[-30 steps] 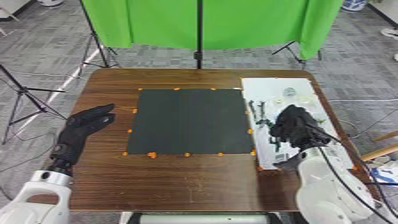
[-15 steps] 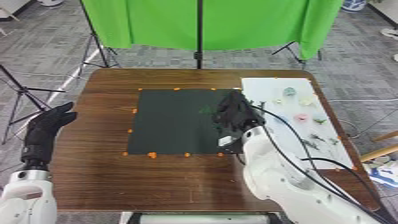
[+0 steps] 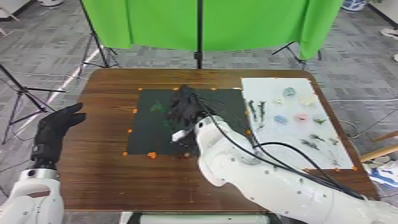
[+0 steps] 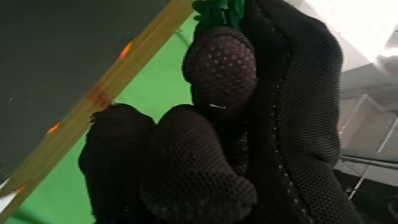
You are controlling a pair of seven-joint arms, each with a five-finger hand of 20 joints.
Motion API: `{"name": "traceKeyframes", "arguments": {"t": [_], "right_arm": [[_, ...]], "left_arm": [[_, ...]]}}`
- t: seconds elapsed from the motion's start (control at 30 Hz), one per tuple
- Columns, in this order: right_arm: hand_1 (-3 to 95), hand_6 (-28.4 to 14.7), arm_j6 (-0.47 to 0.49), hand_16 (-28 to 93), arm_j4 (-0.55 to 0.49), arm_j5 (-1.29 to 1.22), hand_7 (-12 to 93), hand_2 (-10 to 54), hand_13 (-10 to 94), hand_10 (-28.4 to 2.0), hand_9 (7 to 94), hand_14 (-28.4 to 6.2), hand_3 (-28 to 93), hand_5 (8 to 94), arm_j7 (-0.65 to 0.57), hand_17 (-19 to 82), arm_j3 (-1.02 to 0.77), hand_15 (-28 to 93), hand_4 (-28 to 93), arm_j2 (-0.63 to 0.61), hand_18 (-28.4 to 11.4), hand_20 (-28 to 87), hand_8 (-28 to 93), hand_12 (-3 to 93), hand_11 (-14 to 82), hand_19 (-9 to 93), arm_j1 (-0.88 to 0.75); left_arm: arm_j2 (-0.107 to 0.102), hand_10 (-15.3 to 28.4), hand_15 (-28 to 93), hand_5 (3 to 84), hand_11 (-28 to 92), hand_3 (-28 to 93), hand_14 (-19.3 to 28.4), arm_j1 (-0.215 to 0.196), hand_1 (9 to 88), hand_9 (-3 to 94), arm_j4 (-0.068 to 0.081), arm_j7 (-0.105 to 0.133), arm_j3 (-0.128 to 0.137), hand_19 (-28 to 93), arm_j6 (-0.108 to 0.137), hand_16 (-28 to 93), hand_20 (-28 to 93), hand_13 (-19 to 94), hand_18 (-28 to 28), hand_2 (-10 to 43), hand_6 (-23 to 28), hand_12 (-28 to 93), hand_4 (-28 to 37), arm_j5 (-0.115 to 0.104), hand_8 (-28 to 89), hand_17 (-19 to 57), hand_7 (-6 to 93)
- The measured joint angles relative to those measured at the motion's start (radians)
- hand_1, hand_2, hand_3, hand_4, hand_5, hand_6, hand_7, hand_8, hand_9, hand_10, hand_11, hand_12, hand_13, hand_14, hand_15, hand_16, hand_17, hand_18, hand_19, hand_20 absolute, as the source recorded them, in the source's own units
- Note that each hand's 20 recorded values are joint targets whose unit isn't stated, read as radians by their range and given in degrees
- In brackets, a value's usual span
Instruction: Arrange flowers
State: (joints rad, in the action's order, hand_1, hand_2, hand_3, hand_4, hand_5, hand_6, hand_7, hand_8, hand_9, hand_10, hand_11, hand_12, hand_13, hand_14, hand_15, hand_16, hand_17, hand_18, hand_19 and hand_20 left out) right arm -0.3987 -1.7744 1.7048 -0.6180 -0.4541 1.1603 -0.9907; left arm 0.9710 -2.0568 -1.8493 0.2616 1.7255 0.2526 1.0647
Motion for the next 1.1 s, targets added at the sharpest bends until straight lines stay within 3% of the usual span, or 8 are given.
{"name": "traceKeyframes", "arguments": {"t": [0.33,0.67,0.9,1.0,1.1], "right_arm": [[87.3,-4.7,-0.123,22,0.066,-0.093,38,-9.5,94,-12.0,90.8,1.4,-28,78.4,0.023,78,0.049,68,67,0.043,-5.6,43,22,30.4,44.1,93,-0.020],[83.9,-5.0,-0.129,21,0.112,-0.115,40,-9.5,94,-12.0,91.0,0.8,-18,77.1,0.024,78,0.009,65,61,0.077,-5.0,38,20,30.4,41.1,91,-0.065],[82.8,-4.7,-0.131,21,0.131,-0.114,40,-9.5,94,-12.1,91.3,0.7,-17,76.4,0.024,78,-0.004,64,60,0.095,-4.9,38,20,29.7,40.6,90,-0.081],[85.7,-4.5,-0.131,21,0.139,-0.114,40,-9.5,94,-12.3,91.3,0.7,-26,76.2,0.023,78,-0.008,64,62,0.099,-4.9,39,19,28.3,40.9,90,-0.085],[86.1,-4.4,-0.131,21,0.146,-0.120,41,-9.5,94,-12.5,91.5,0.5,-28,76.3,0.023,78,-0.014,64,61,0.103,-5.0,39,19,27.6,40.7,90,-0.088]], "left_arm": [[0.006,15.3,19,50.1,19,67,17.6,0.002,25.1,49.3,-0.002,-0.019,-0.020,7,-0.012,-2,18,39,11.2,19.0,4.0,10,-28.3,0.008,-7,10.8,11.9],[0.021,15.2,19,49.8,19,67,17.7,0.017,25.4,49.0,0.003,-0.025,-0.051,7,-0.027,-2,18,39,11.4,18.2,4.0,10,-28.3,0.011,-7,10.5,11.8],[0.031,15.0,19,49.2,19,67,17.8,0.024,26.1,48.7,0.003,-0.032,-0.055,8,-0.038,-2,18,38,11.5,9.6,4.4,10,-27.9,0.017,-7,10.3,11.8],[0.032,15.0,19,48.9,19,67,17.9,0.023,26.4,48.4,0.002,-0.037,-0.055,8,-0.042,-2,18,38,11.6,8.0,4.4,11,-27.0,0.020,-7,10.1,11.8],[0.033,15.0,19,48.5,19,67,18.0,0.024,26.7,48.2,0.002,-0.041,-0.056,8,-0.050,-2,17,38,11.7,7.2,4.4,11,-26.5,0.023,-6,10.0,11.8]]}}
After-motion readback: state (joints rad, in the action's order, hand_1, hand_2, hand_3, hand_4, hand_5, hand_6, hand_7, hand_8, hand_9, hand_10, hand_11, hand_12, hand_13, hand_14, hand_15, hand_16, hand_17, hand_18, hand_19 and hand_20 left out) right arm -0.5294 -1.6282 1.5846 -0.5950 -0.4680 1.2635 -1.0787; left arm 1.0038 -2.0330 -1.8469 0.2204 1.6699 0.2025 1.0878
